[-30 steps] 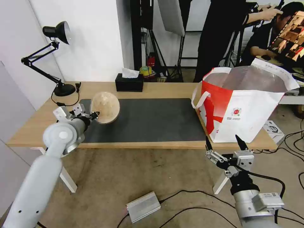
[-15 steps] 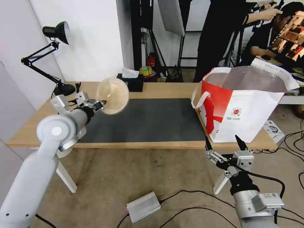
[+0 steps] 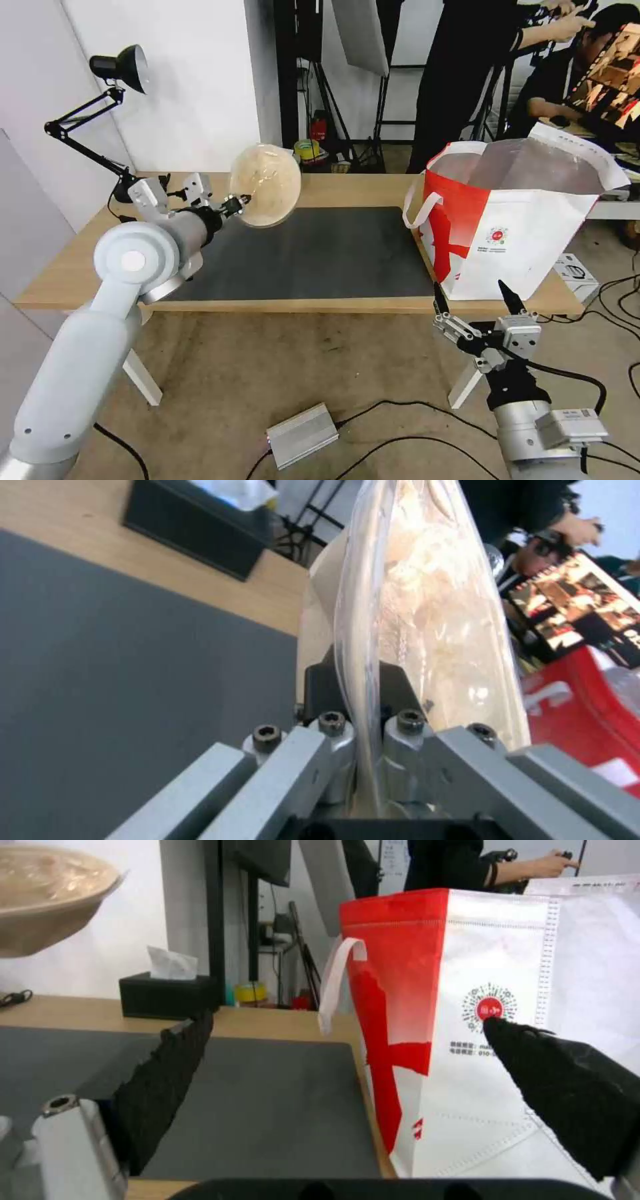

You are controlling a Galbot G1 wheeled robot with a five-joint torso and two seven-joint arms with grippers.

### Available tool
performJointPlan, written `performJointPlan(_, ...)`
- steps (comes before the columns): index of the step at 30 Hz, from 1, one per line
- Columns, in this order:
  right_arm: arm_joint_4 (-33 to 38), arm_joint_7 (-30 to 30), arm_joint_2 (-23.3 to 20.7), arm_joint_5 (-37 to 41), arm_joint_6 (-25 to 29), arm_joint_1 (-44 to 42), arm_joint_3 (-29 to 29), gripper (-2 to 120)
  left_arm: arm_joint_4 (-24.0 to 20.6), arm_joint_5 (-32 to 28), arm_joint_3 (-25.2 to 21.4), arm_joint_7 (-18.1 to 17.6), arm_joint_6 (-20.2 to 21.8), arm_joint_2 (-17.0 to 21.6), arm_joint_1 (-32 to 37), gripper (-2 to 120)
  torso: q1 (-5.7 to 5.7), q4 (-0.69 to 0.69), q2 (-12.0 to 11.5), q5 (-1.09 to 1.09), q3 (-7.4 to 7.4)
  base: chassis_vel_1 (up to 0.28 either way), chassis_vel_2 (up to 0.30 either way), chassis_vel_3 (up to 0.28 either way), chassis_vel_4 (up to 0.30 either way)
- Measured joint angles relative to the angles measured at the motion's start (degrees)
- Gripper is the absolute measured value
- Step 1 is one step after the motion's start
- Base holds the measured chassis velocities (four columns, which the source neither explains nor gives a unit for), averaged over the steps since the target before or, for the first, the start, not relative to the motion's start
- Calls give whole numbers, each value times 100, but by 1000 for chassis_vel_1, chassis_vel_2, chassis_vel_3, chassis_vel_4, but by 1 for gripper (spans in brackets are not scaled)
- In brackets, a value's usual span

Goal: Pick up the trash from the table and place it into the takeout bag.

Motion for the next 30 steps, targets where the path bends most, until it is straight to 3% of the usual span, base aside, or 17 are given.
performJointPlan(14,-37,-4,76,-1,1,6,-1,100,366,-329,967,-179,-10,-386,-1498,0,0,0,0,1,1,0,0,0,0)
performJointPlan(30,-114,-8,118,-9,1,45,-35,100,1084,-382,1785,-315,-10,-1259,-2738,0,0,-1,0,2,0,0,0,0,0)
